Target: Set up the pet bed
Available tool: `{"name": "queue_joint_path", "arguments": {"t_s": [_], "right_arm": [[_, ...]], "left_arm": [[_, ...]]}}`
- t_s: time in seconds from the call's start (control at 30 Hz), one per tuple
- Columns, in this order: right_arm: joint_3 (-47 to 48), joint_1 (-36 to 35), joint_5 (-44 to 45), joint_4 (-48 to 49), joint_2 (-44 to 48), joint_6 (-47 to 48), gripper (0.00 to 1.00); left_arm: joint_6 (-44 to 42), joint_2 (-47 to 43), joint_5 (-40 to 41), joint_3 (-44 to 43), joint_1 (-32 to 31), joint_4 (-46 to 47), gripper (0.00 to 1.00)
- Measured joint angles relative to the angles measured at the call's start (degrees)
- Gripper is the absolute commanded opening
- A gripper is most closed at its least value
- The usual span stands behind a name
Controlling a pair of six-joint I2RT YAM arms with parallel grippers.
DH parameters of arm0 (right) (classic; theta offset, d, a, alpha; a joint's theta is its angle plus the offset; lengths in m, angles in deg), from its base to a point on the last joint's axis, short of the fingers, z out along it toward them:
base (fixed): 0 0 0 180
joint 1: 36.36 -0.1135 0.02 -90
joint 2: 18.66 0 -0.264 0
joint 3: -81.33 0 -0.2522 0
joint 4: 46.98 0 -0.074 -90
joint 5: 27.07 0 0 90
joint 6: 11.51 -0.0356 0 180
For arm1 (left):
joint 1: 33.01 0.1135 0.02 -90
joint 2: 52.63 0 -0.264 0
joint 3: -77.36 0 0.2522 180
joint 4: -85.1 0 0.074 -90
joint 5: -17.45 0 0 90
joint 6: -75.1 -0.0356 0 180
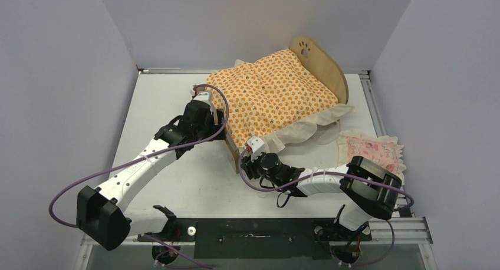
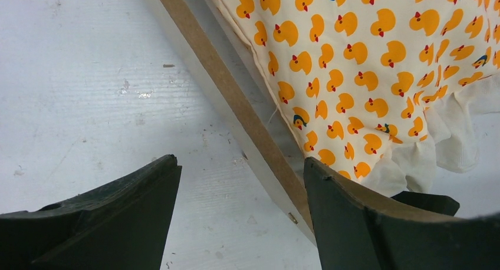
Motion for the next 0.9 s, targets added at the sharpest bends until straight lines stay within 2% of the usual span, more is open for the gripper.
{"name": "queue_joint_path", "arguments": {"t_s": [0.27, 0.53, 0.7, 0.9], "right_arm": [[-0.02, 0.68, 1.99, -1.51, -0.96, 5.16, 0.39], [-0.11, 2.10, 2.54, -1.40, -6.69, 7.21, 0.38], [0.11, 2.34, 2.58, 1.09, -8.31, 7.50, 0.07], [1.25, 2.12, 1.66, -2.47, -7.52, 7.26, 0.05]], "left_arm": [[-0.02, -0.70, -0.17, 0.70, 0.00, -1.05, 0.76], [-0.17, -4.20, -0.13, 0.70, 0.00, -2.32, 0.76], [-0.20, -5.33, -0.11, 1.44, 0.02, -3.06, 0.76], [-0.22, -5.53, -0.09, 2.25, 0.02, -3.67, 0.77]]}}
